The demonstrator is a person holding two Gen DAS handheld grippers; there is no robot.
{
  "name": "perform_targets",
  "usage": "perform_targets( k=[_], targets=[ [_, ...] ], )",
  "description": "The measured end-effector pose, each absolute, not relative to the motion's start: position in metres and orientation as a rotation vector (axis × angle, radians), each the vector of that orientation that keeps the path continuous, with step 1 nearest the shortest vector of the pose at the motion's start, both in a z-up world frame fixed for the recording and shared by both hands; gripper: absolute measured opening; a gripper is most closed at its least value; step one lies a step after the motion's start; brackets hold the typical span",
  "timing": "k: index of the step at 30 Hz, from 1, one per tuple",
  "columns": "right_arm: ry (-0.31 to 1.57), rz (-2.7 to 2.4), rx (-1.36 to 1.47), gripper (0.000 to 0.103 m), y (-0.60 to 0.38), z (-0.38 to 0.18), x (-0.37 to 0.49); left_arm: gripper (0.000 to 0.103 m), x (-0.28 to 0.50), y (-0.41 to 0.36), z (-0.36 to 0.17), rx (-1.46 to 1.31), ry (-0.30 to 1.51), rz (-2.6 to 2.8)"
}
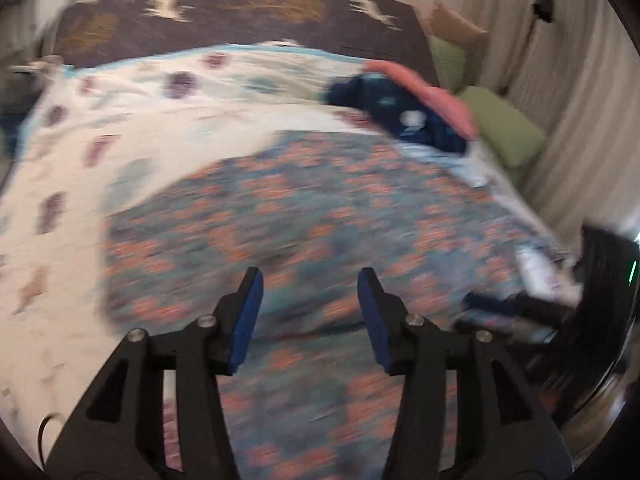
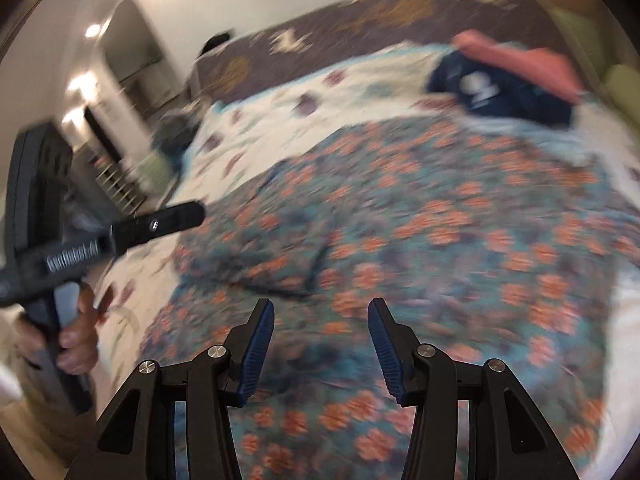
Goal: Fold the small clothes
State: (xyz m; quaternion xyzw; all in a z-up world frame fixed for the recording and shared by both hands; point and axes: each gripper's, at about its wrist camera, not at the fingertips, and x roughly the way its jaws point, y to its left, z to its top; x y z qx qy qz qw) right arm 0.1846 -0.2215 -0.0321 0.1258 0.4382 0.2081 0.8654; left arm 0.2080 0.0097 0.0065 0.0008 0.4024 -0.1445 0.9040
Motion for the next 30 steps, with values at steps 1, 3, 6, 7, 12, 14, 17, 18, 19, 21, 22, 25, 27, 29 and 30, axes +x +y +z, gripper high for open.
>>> perform_targets(
  k=[1, 3, 6, 7, 12, 14, 17, 18, 19, 21, 22, 25, 27, 29, 30],
  targets=[
    [0.936, 0.467, 0.254, 0.050, -0.216, -0.035, 0.191, 0.056, 0.203, 0.025, 0.000, 0.016, 0.833, -0.240],
    [0.961, 0.509, 0.222, 0.050, -0.203, -0.039, 0.208, 0.057, 0.197, 0.054, -0.013, 0.016, 0.849, -0.131],
    [1.018, 0.556, 0.238, 0.050, -0.191, -0.051, 0.238, 0.057, 0.194, 0.098, -0.030, -0.060, 0.897, -0.033],
    [1.053, 0.563, 0.264, 0.050, -0.189, -0.059, 0.251, 0.057, 0.194, 0.107, -0.033, -0.091, 0.902, -0.022],
    [1.105, 0.575, 0.373, 0.050, -0.185, -0.082, 0.287, 0.057, 0.197, 0.127, -0.040, -0.159, 0.888, 0.003],
    [1.099, 0.587, 0.407, 0.048, -0.182, -0.085, 0.296, 0.057, 0.201, 0.128, -0.043, -0.151, 0.895, 0.006],
    [1.133, 0.609, 0.426, 0.004, -0.174, -0.081, 0.305, 0.057, 0.204, 0.122, -0.042, -0.167, 0.891, -0.010],
    [1.113, 0.601, 0.443, 0.003, -0.176, -0.074, 0.305, 0.057, 0.203, 0.121, -0.041, -0.168, 0.884, -0.020],
    [1.074, 0.599, 0.454, 0.003, -0.179, -0.066, 0.304, 0.057, 0.202, 0.119, -0.040, -0.162, 0.877, -0.030],
    [0.986, 0.594, 0.481, 0.003, -0.193, -0.042, 0.299, 0.058, 0.201, 0.112, -0.036, -0.137, 0.863, -0.050],
    [0.947, 0.584, 0.494, 0.003, -0.201, -0.030, 0.298, 0.059, 0.200, 0.108, -0.035, -0.130, 0.861, -0.065],
    [0.818, 0.498, 0.473, 0.003, -0.233, 0.008, 0.290, 0.059, 0.199, 0.091, -0.031, -0.176, 0.870, -0.211],
    [0.770, 0.429, 0.460, 0.003, -0.257, 0.024, 0.285, 0.059, 0.202, 0.079, -0.032, -0.221, 0.889, -0.325],
    [0.754, 0.386, 0.487, 0.003, -0.281, 0.030, 0.281, 0.059, 0.209, 0.066, -0.038, -0.269, 0.924, -0.433],
    [0.751, 0.372, 0.497, 0.003, -0.290, 0.030, 0.279, 0.059, 0.215, 0.059, -0.041, -0.272, 0.933, -0.461]
  ],
)
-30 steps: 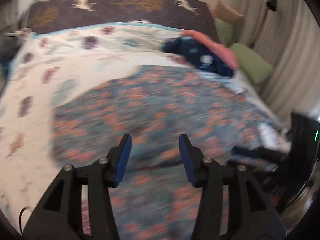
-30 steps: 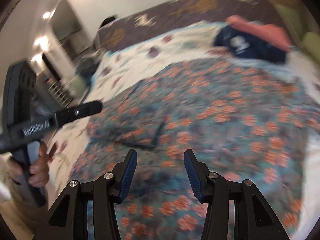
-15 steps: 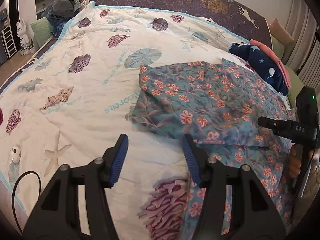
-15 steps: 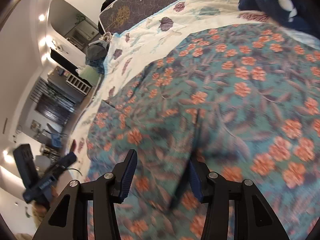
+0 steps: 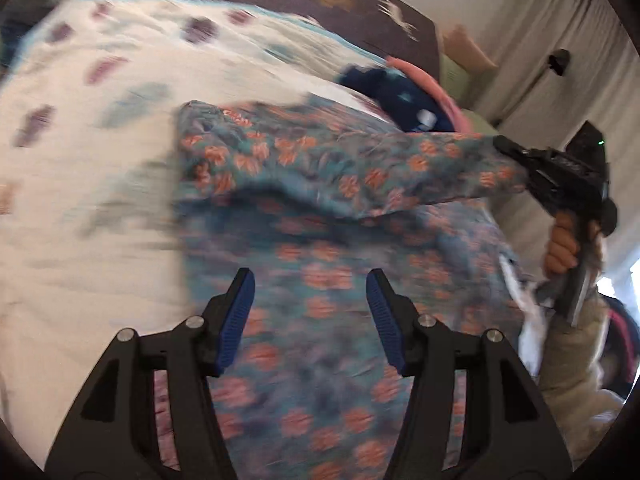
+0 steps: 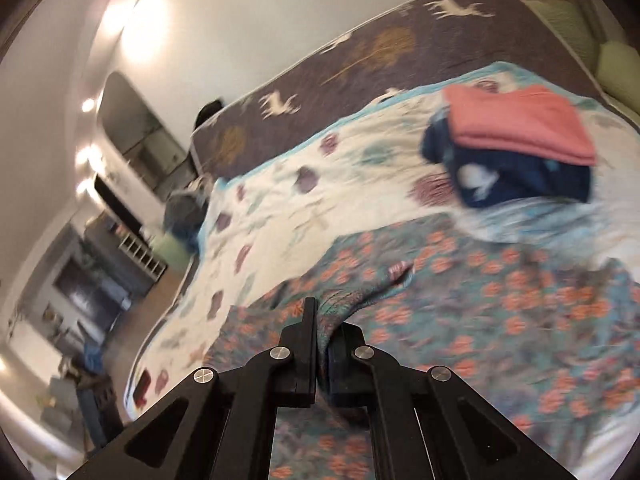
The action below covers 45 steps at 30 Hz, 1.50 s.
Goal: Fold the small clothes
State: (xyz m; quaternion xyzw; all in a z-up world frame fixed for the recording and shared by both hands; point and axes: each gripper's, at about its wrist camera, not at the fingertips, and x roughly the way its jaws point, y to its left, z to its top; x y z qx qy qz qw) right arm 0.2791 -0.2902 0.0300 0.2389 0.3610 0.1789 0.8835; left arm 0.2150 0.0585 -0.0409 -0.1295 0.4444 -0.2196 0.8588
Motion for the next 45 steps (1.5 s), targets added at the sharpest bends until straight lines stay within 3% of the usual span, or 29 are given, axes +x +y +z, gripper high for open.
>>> perform_targets(
  k=[8, 17, 21, 26, 30, 38, 41, 45],
  targets=[
    [0.810, 0.249, 0.526, 0.004, -0.333, 0.004, 0.268, 0.059, 0.267, 0.056, -0.065, -0.305, 0.981, -0.305],
    [0.734, 0.191, 0.566, 0.003, -0.364, 0.013, 0.255, 0.059, 0.254, 0.092, -0.069, -0.301, 0.939, -0.187],
    [0.795, 0.110, 0.554, 0.004, -0.376, -0.006, 0.256, 0.059, 0.250, 0.098, -0.073, -0.262, 0.935, -0.108],
    [0.946, 0.027, 0.510, 0.016, -0.386, -0.046, 0.259, 0.059, 0.243, 0.106, -0.068, -0.295, 0.925, -0.115],
    [0.922, -0.014, 0.530, 0.024, -0.396, -0.044, 0.245, 0.059, 0.240, 0.102, -0.051, -0.268, 0.881, -0.124],
    [0.893, 0.044, 0.473, 0.029, -0.389, -0.024, 0.232, 0.059, 0.247, 0.078, -0.042, -0.238, 0.851, -0.208],
    [0.938, 0.075, 0.518, 0.045, -0.387, -0.036, 0.240, 0.059, 0.260, 0.076, -0.059, -0.224, 0.911, -0.170],
    [0.993, 0.187, 0.721, 0.046, -0.401, -0.058, 0.264, 0.059, 0.275, 0.083, -0.070, -0.255, 0.947, -0.162]
  ],
)
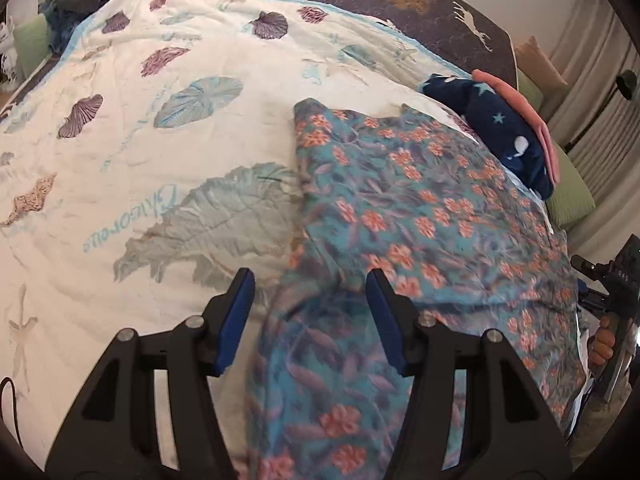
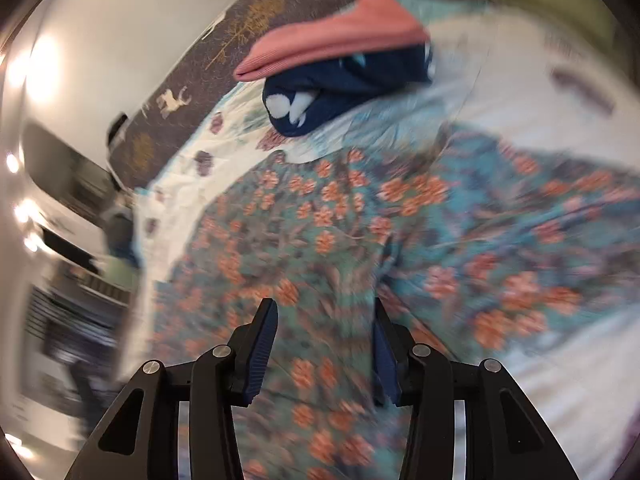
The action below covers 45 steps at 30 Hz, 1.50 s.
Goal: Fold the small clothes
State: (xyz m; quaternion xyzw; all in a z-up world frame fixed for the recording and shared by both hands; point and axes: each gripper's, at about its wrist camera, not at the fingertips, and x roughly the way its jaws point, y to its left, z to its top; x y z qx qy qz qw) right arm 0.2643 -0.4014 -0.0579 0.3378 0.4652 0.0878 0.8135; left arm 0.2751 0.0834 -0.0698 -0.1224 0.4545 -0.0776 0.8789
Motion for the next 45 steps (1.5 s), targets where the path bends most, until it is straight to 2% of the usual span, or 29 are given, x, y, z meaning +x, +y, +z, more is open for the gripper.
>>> perform_targets(
  k=[4, 5, 6, 10, 11, 12, 13, 14, 17, 19, 24, 30, 35, 39, 43, 45],
  targets=[
    [0.997, 0.309, 0.872, 0.044, -0.403, -0.068, 0.291, 0.059, 0.291, 0.086, -0.069, -0.278, 0.947, -0.161],
    [0.983, 0.303, 0.879, 0.026, -0.403, -0.067, 0.295, 0.059, 0.297, 0.086, -0.068, -0.279, 0.946, -0.156],
    [0.955, 0.274, 0.842, 0.003, -0.401, -0.062, 0.297, 0.059, 0.302, 0.086, -0.068, -0.280, 0.943, -0.151],
    [0.770, 0.269, 0.757, 0.005, -0.393, -0.033, 0.275, 0.059, 0.322, 0.083, -0.067, -0.284, 0.930, -0.158],
    [0.725, 0.290, 0.745, 0.005, -0.392, -0.027, 0.266, 0.054, 0.327, 0.082, -0.069, -0.277, 0.928, -0.160],
    [0.668, 0.313, 0.716, 0.005, -0.391, -0.020, 0.253, 0.025, 0.330, 0.080, -0.070, -0.266, 0.927, -0.168],
    [0.645, 0.317, 0.690, 0.005, -0.390, -0.018, 0.247, 0.005, 0.335, 0.078, -0.072, -0.245, 0.933, -0.187],
    [0.645, 0.301, 0.658, 0.005, -0.390, -0.018, 0.243, 0.005, 0.339, 0.077, -0.074, -0.224, 0.938, -0.195],
    [0.787, 0.079, 0.584, 0.016, -0.402, -0.040, 0.251, 0.005, 0.339, 0.083, -0.073, -0.236, 0.900, -0.160],
    [0.850, -0.044, 0.618, 0.016, -0.418, -0.057, 0.249, 0.005, 0.337, 0.087, -0.073, -0.256, 0.893, -0.157],
    [0.843, 0.026, 0.612, 0.019, -0.412, -0.052, 0.227, 0.004, 0.332, 0.093, -0.067, -0.203, 0.875, -0.090],
    [0.882, -0.042, 0.525, 0.029, -0.411, -0.043, 0.199, 0.004, 0.314, 0.096, -0.047, -0.274, 0.854, -0.135],
    [0.892, -0.149, 0.583, 0.043, -0.442, -0.052, 0.188, 0.005, 0.290, 0.048, -0.020, -0.189, 0.804, -0.304],
    [0.900, -0.257, 0.637, 0.044, -0.463, -0.064, 0.179, 0.005, 0.285, -0.001, -0.023, -0.130, 0.850, -0.427],
    [0.844, -0.257, 0.811, 0.046, -0.492, -0.075, 0.169, 0.005, 0.286, -0.036, -0.036, -0.062, 0.888, -0.469],
    [0.814, -0.287, 0.896, 0.051, -0.508, -0.080, 0.168, 0.005, 0.287, -0.049, -0.041, -0.045, 0.902, -0.497]
  ],
)
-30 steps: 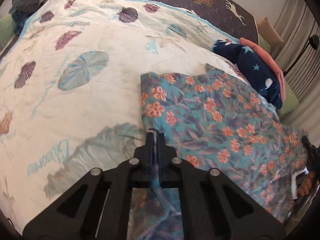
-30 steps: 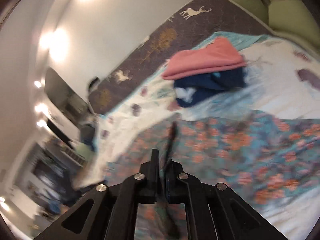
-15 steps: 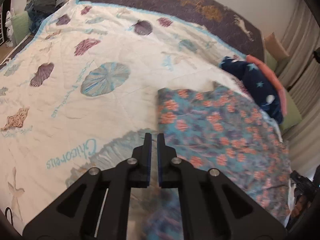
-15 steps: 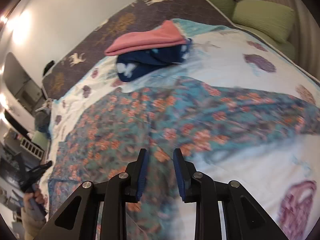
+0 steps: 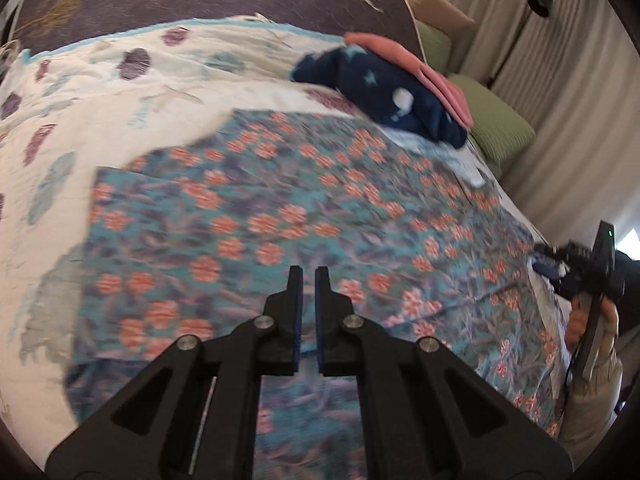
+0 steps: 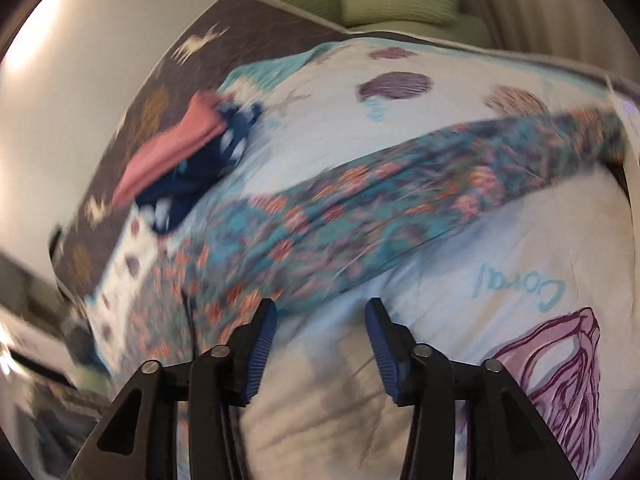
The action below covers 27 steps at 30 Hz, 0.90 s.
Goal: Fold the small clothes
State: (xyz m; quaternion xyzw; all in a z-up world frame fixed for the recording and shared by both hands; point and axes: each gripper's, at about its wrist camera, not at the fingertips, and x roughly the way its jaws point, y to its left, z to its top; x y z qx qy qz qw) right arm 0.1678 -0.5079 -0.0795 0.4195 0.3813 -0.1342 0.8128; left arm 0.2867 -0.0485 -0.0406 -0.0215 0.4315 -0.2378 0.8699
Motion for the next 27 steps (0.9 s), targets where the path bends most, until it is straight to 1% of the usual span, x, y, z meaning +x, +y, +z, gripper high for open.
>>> perform_targets(
  k=[1, 3, 5, 8, 11, 14, 17, 19, 21, 22, 24, 25, 27],
  targets=[
    [0.803, -0.311, 0.924, 0.052, -0.515, -0.081, 0.167, 0.006, 0.287, -0.053, -0.042, -0.040, 0.902, -0.508],
    [0.783, -0.377, 0.975, 0.052, -0.532, -0.087, 0.166, 0.015, 0.284, -0.059, -0.043, -0.022, 0.896, -0.505],
    [0.759, -0.445, 1.024, 0.052, -0.549, -0.092, 0.165, 0.017, 0.283, -0.064, -0.042, -0.006, 0.882, -0.505],
    [0.736, -0.556, 1.068, 0.051, -0.571, -0.099, 0.169, 0.018, 0.285, -0.070, -0.042, -0.008, 0.885, -0.518],
    [0.761, -0.587, 1.025, 0.006, -0.576, -0.099, 0.176, 0.018, 0.287, -0.073, -0.043, -0.002, 0.886, -0.511],
    [0.701, -0.572, 0.928, 0.006, -0.565, -0.079, 0.181, 0.018, 0.288, -0.073, -0.045, 0.010, 0.883, -0.485],
    [0.585, -0.518, 0.722, 0.006, -0.530, -0.029, 0.193, 0.018, 0.290, -0.068, -0.047, -0.010, 0.889, -0.457],
    [0.509, -0.398, 0.576, 0.007, -0.486, 0.011, 0.205, 0.018, 0.290, -0.064, -0.046, -0.023, 0.882, -0.426],
    [0.470, -0.244, 0.445, 0.009, -0.434, 0.035, 0.213, 0.018, 0.289, -0.056, -0.044, -0.041, 0.870, -0.407],
    [0.475, -0.115, 0.368, 0.009, -0.398, 0.043, 0.218, 0.019, 0.288, -0.052, -0.042, -0.052, 0.868, -0.399],
    [0.530, 0.142, 0.258, 0.015, -0.336, 0.042, 0.224, 0.030, 0.285, -0.040, -0.040, -0.078, 0.858, -0.379],
    [0.589, 0.278, 0.193, 0.017, -0.300, 0.034, 0.226, 0.032, 0.283, -0.034, -0.040, -0.088, 0.855, -0.367],
    [0.687, 0.364, 0.068, 0.019, -0.255, 0.013, 0.225, 0.033, 0.279, -0.024, -0.041, -0.095, 0.856, -0.354]
  ],
)
